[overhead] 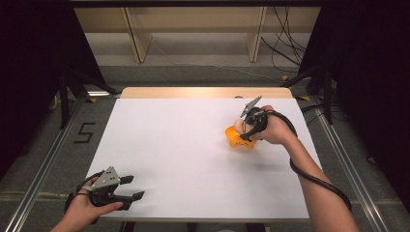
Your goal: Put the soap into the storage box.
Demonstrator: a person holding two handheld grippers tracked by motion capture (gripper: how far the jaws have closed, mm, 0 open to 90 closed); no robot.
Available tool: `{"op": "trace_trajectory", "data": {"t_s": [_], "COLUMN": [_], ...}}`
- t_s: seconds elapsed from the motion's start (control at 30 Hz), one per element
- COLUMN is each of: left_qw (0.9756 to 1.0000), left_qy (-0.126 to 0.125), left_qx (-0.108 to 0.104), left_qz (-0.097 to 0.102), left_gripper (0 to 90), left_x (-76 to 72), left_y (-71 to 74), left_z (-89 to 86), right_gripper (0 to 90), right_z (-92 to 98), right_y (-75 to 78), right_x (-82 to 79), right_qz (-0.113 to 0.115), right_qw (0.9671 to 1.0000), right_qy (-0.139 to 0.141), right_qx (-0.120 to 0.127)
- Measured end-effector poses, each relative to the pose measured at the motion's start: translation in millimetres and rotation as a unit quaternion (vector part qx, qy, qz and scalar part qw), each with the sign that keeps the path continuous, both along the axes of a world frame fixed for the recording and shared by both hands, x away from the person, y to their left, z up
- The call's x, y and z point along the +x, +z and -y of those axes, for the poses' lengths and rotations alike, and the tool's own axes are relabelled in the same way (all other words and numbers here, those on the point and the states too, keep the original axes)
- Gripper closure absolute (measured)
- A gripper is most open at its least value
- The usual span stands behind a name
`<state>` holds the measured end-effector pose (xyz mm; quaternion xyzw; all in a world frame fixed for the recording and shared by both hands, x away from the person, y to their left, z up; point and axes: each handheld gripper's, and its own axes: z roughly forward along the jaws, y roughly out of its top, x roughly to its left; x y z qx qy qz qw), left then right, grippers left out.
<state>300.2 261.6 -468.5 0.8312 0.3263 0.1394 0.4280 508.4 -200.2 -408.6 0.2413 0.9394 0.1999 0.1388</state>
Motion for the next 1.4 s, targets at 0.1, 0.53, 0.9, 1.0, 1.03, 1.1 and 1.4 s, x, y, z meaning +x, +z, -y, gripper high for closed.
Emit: {"op": "trace_trajectory", "data": {"t_s": [0.1, 0.53, 0.9, 1.0, 1.03, 1.1, 1.4], "left_qw": [1.0000, 1.0000, 1.0000, 0.9999, 0.9999, 0.9999, 0.9999], "left_qy": [0.000, 0.000, 0.004, 0.005, 0.005, 0.004, 0.005], "left_qx": [0.000, -0.001, -0.001, -0.005, -0.005, -0.005, -0.004], "left_qz": [0.000, 0.000, -0.008, -0.009, -0.009, -0.009, -0.009], "left_gripper": [29.5, 29.4, 29.4, 29.4, 29.4, 29.4, 29.4], "left_x": [-0.1, -0.3, -1.3, -1.7, -1.7, -1.7, -1.1], "left_y": [0.0, -0.1, 0.5, 0.2, 0.2, 0.2, -0.3], "left_z": [-0.2, 0.0, 0.5, 0.9, 0.9, 1.0, 1.2], "right_gripper": [33.5, 33.4, 35.1, 40.3, 42.2, 45.4, 61.1], "right_z": [-0.2, -0.9, 0.4, 1.4, 1.6, 2.7, 8.6], "right_y": [-0.2, -2.2, 4.0, 5.7, 6.0, 7.0, 14.0], "right_x": [1.2, 1.2, 1.5, -0.9, -2.2, -4.1, -20.5], "right_qz": [0.000, -0.008, 0.005, 0.004, 0.002, 0.008, 0.035], "right_qw": [1.0000, 1.0000, 0.9997, 0.9995, 0.9994, 0.9991, 0.9958], "right_qy": [0.003, -0.005, -0.008, -0.007, -0.015, -0.020, -0.055], "right_qx": [-0.001, -0.004, 0.023, 0.029, 0.032, 0.038, 0.065]}}
